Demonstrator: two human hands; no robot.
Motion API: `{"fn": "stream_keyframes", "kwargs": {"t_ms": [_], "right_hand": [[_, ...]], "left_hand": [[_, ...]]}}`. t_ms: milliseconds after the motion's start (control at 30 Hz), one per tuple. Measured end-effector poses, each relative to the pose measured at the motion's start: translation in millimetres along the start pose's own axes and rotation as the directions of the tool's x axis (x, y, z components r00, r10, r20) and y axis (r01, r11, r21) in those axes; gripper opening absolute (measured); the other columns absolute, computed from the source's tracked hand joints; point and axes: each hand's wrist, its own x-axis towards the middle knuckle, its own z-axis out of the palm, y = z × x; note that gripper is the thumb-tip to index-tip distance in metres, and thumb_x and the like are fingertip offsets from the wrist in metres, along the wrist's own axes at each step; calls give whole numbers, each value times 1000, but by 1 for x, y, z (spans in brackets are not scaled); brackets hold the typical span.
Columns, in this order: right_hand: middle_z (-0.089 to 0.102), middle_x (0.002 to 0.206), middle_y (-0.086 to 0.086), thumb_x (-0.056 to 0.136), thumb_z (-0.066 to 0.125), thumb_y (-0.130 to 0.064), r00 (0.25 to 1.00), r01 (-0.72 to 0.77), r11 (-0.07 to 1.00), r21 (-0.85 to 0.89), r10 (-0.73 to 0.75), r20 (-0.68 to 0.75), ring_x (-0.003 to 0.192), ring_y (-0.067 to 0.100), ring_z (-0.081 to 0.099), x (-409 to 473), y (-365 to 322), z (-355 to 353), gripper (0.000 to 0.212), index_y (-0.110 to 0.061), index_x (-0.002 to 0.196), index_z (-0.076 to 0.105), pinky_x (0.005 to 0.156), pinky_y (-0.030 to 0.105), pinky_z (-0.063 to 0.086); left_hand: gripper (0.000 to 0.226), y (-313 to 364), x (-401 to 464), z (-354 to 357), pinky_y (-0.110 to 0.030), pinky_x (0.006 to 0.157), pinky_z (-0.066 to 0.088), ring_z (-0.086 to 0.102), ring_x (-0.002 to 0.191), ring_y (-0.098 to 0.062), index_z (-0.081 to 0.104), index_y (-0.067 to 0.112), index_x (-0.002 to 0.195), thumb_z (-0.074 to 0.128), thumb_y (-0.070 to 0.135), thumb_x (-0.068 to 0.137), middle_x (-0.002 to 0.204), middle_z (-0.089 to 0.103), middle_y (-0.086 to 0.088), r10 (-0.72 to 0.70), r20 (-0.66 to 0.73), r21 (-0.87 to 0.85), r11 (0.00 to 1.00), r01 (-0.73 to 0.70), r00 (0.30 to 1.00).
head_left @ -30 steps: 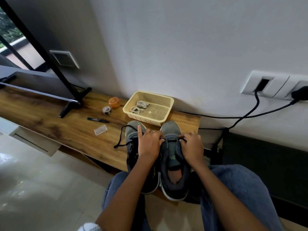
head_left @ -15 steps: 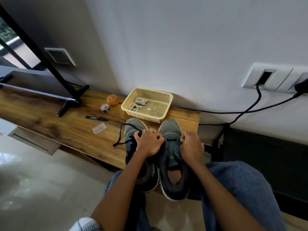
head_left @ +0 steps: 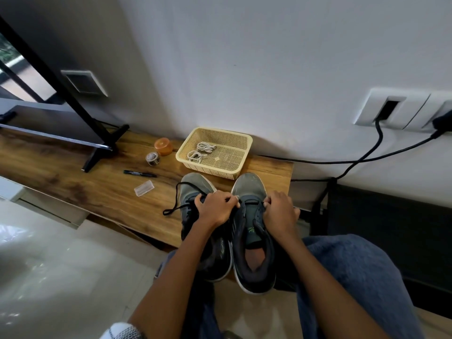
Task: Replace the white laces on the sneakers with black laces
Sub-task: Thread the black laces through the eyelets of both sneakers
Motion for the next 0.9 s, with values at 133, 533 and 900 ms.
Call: {"fn": "stream_keyframes", "kwargs": {"t_ms": [133, 533, 900], "right_hand": [[49, 110, 0, 94, 49, -18, 1000, -1, 1000, 4, 1, -12, 110, 20, 42, 0, 0, -4, 8, -21, 96, 56, 88, 40, 28], [50, 93, -4, 92, 59, -22, 1000, 23, 996, 83, -22, -13, 97, 19, 52, 3, 3, -3, 11, -19, 82, 55, 87, 43, 43], [50, 104, 0, 95, 52, -21, 1000, 7, 1000, 15, -7, 24, 90, 19, 53, 1, 1, 3, 5, -19, 91, 53, 86, 41, 42]], "left_hand": [[7, -2, -10, 0, -46, 112, 3, 55, 100, -4, 60, 37, 93, 56, 43, 91, 99, 65, 16, 60, -99, -36, 997, -64, 993], [9, -4, -15, 3, -38, 108, 10, 56, 103, -6, 65, 33, 97, 57, 35, 93, 97, 66, 14, 373, -184, 329, 895, -300, 910], [20, -1, -14, 7, -37, 104, 11, 50, 108, -13, 58, 27, 104, 42, 36, 97, 107, 61, 10, 375, -55, 489, 818, -302, 925]]}}
